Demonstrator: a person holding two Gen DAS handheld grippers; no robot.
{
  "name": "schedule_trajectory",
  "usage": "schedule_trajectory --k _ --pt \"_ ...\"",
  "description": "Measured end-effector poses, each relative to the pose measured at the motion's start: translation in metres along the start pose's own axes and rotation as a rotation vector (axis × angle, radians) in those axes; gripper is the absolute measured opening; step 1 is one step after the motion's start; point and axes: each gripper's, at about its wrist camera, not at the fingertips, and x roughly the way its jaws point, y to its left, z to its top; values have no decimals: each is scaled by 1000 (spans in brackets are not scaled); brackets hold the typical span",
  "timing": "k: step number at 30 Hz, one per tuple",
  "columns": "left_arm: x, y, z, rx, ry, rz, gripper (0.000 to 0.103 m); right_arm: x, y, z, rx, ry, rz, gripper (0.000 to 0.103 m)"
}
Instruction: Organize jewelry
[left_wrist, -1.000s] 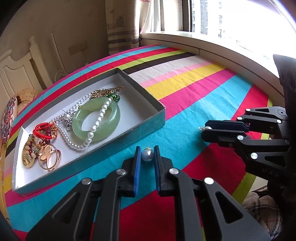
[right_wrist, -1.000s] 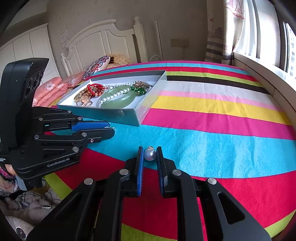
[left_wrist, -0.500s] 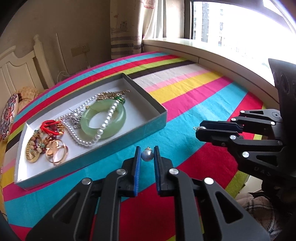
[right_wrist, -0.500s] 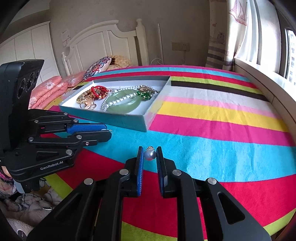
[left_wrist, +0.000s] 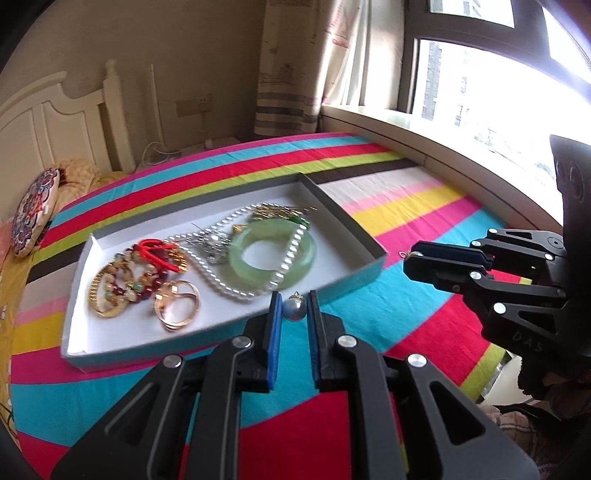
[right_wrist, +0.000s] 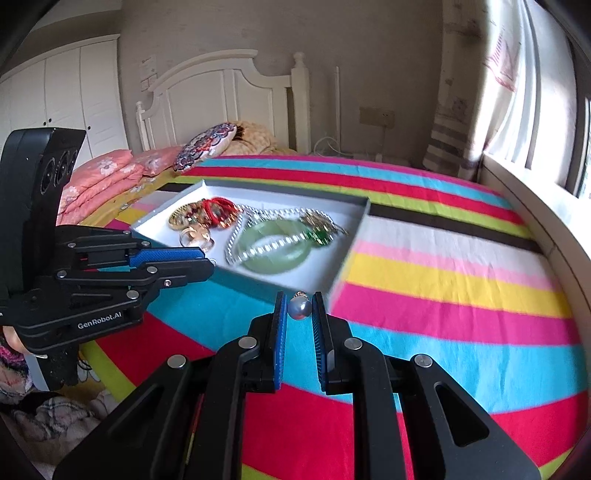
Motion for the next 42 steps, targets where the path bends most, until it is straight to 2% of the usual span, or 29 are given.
schedule_trajectory --k 8,13,16,18,19,21,23,24,26,28,31,34,37,42 --pt "18 55 28 -121 7 8 13 48 23 40 -50 28 35 16" --pt "35 81 42 -195 -1 -4 13 83 23 56 -12 69 38 16" --pt "43 83 45 -206 -3 -1 15 94 22 60 10 84 39 16" --pt "44 84 44 -206 -5 5 36 98 21 60 27 89 36 17" --pt "42 84 42 -207 -20 17 55 98 19 59 39 88 44 20" --pt "38 85 39 -207 -46 47 70 96 19 57 51 81 42 24" --pt "33 87 34 -213 -60 79 79 93 16 55 64 75 43 31" --pt "30 89 30 -225 -72 99 83 91 16 55 72 71 44 36" --pt "20 93 22 -251 -105 155 99 85 17 52 83 56 21 49" --pt "10 97 15 -271 -144 200 101 79 19 49 97 40 -11 66" --pt "-2 105 5 -306 -169 239 101 69 23 47 131 -3 -57 82" --pt "-12 113 0 -330 -202 258 101 67 27 48 146 -28 -92 86" --pt "-16 116 -2 -329 -200 314 101 68 29 50 146 -36 -138 86" --pt "-19 117 -3 -330 -196 320 101 70 28 50 139 -25 -190 86"
